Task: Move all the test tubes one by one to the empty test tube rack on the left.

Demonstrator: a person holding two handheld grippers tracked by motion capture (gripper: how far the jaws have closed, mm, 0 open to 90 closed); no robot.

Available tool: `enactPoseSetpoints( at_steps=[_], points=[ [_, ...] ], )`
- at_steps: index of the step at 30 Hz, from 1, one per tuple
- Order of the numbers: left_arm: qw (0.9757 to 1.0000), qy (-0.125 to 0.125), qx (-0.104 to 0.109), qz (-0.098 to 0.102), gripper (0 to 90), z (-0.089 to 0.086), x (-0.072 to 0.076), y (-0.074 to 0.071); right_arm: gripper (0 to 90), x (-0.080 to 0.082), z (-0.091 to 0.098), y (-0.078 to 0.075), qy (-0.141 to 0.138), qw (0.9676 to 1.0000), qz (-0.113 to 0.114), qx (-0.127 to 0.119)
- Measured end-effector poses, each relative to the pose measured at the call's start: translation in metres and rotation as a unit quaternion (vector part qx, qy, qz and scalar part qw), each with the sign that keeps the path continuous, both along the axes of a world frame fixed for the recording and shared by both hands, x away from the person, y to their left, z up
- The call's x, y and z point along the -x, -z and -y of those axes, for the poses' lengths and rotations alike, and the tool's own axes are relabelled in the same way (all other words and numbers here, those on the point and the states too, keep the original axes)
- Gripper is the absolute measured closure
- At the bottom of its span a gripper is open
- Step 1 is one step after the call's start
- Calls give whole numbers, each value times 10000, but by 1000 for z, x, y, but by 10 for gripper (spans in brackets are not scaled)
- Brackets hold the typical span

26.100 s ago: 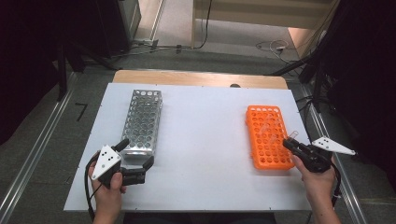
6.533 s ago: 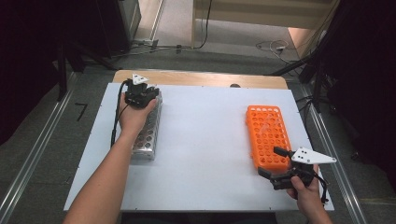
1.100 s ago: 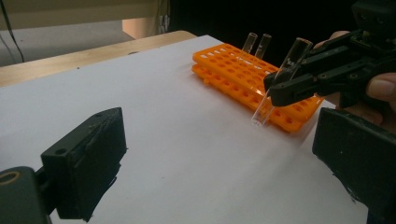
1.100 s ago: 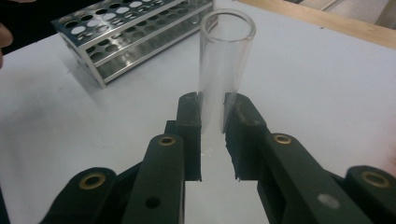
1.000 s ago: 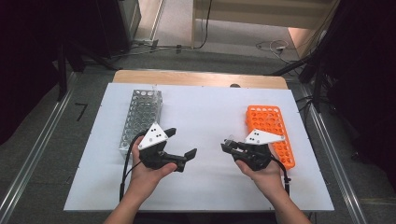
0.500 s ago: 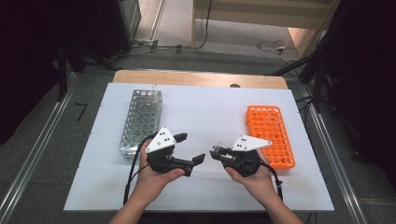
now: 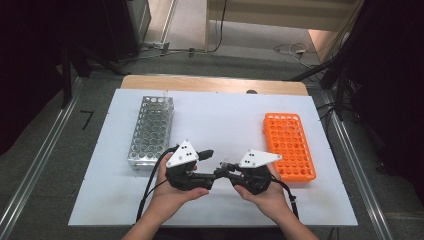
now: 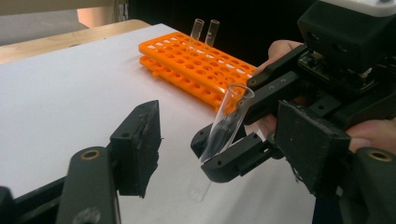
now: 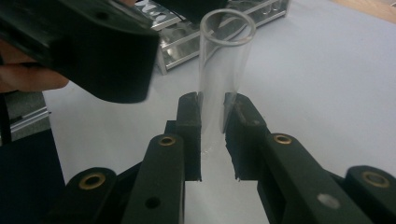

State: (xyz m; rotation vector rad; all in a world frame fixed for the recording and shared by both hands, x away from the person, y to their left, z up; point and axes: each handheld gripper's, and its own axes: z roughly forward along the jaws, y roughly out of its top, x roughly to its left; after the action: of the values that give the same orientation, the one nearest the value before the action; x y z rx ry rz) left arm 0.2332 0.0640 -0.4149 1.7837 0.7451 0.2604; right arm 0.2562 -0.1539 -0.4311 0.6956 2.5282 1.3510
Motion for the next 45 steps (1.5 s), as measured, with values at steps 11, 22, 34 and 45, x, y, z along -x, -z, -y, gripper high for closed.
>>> enactPoseSetpoints(
  at_steps=[11,22,34,45],
  points=[
    [9998,171,63,6,522,1,0,1,742,5,-7,1,-161,9999,-28,15],
    [9995,279,-65,98,675,6,3,2,742,9,-11,-1,-267,9996,-23,12],
    [9994,201,-147,260,732,5,4,2,742,8,-10,0,-263,9996,-86,-18],
    [9996,27,-108,261,750,-1,1,1,544,4,-6,0,-378,9986,-326,-201]
  ],
)
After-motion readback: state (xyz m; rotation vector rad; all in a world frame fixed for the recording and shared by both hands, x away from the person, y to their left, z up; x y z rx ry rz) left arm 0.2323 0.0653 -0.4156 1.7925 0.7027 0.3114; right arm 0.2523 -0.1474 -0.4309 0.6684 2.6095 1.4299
